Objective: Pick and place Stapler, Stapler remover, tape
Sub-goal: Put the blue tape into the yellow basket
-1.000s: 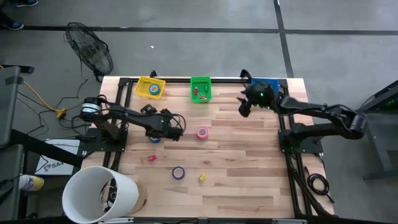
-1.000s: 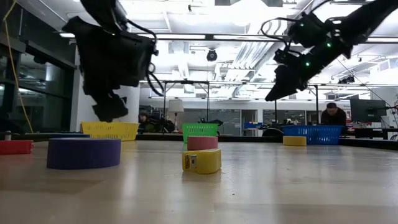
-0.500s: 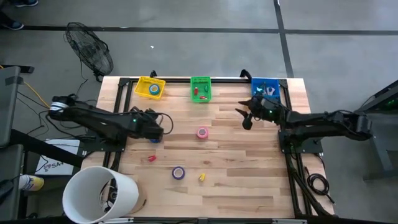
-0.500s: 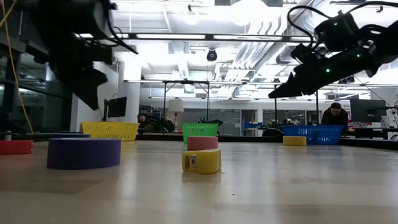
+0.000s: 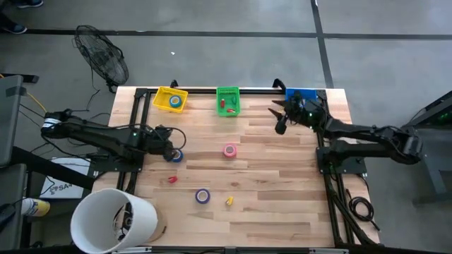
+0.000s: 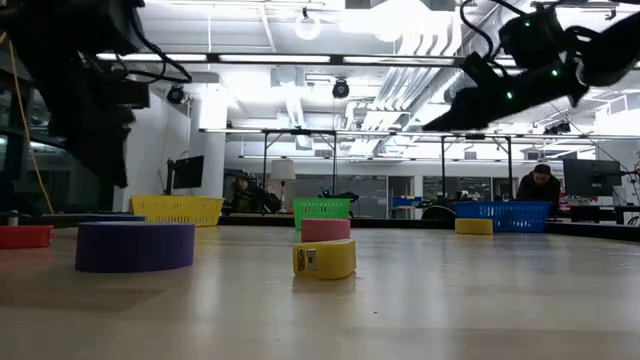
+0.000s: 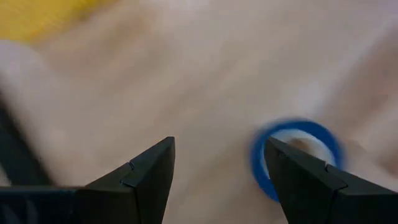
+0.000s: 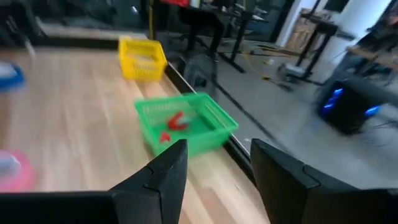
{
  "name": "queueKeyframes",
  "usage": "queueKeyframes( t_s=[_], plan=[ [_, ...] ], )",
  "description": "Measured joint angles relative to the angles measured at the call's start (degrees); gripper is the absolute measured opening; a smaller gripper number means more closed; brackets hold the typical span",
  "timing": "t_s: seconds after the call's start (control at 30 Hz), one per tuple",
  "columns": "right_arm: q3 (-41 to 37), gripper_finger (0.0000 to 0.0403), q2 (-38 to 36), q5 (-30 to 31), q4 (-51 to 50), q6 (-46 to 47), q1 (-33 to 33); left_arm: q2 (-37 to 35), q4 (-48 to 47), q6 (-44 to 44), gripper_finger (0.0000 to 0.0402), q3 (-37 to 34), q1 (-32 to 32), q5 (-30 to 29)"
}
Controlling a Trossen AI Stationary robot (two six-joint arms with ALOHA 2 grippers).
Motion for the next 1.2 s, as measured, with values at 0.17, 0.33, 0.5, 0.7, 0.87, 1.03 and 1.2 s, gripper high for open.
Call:
queueKeyframes(
  t_s=[0.17,0.33,0.5,0.7,0.87,1.03,1.2],
  plan=[
    [6.5,0.0167,-0.2,-10.1,-7.3,10.1,-2.3,-2.6,3.3,-4.2,0.0240,0.0,0.0,11.4],
    [15.8,0.0165,-1.2,-13.4,-19.1,13.1,-2.1,-3.2,3.1,-7.4,0.0240,2.0,0.0,16.2],
    [27.7,0.0165,-1.4,-14.1,-30.1,11.0,-2.3,-3.2,-0.9,-9.2,0.0240,6.9,0.0,14.3],
    [33.3,0.0163,-1.4,-14.2,-39.0,6.1,-2.3,-3.3,-6.9,-18.6,0.0240,10.1,0.0,9.6],
    [32.7,0.0161,-1.3,-16.1,-39.4,7.5,-2.9,-3.2,-8.9,-26.7,0.0240,10.3,0.0,9.6],
    [32.1,0.0162,-1.2,-20.5,-38.5,8.4,-7.0,-3.2,-12.6,-34.4,0.0240,10.3,0.0,10.9],
    [32.1,0.0159,-0.4,-26.0,-36.7,8.3,-12.5,-3.2,-14.0,-37.6,0.0240,10.3,0.0,13.3]
  ],
)
